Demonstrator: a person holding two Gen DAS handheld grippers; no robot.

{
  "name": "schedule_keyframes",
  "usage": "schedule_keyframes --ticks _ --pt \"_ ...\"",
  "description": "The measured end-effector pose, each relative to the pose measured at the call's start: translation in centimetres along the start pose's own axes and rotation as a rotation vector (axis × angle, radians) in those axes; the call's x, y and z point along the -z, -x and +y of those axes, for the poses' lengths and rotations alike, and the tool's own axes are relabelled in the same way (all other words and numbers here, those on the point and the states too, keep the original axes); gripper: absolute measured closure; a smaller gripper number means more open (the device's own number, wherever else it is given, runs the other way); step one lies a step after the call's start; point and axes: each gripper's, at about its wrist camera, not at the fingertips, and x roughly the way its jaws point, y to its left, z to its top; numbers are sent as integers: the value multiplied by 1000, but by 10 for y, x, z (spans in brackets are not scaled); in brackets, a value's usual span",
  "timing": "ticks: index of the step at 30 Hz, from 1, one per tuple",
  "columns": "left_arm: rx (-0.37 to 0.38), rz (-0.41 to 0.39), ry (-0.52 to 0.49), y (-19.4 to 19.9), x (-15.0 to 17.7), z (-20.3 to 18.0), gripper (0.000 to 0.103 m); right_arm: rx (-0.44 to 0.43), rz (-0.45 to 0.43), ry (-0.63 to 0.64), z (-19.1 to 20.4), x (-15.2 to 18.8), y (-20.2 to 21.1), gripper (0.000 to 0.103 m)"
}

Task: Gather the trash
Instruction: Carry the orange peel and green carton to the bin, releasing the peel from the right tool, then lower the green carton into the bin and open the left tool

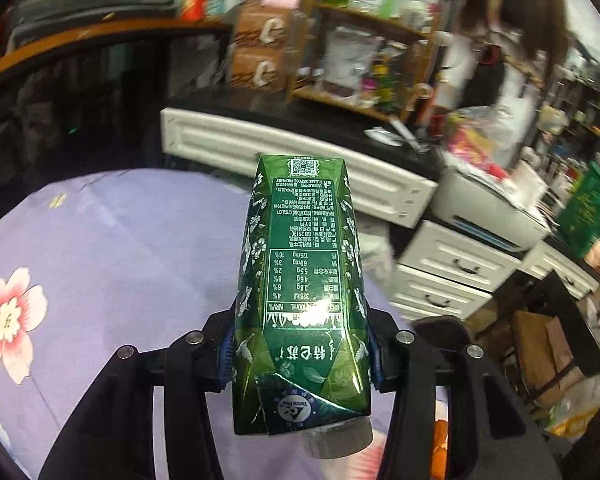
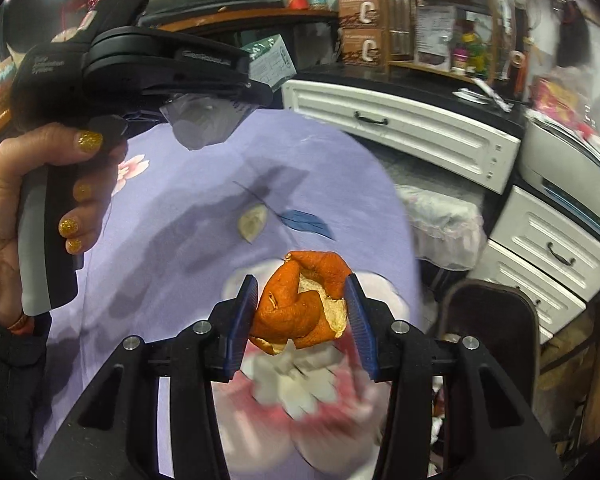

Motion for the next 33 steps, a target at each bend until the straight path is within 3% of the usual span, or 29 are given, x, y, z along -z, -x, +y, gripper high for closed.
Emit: schedule_keyframes --ticks 6,14,23,33 --pt "88 -19 -111 10 15 -57 55 75 -29 -71 -56 30 41 58" --pt "162 25 -204 9 49 -117 55 162 -12 -163 -120 67 58 58" --pt "223 101 -243 6 81 -166 55 196 52 -302 -185 107 20 58" --pt "227 155 -240 -7 104 -195 55 218 123 -392 -218 135 -29 57"
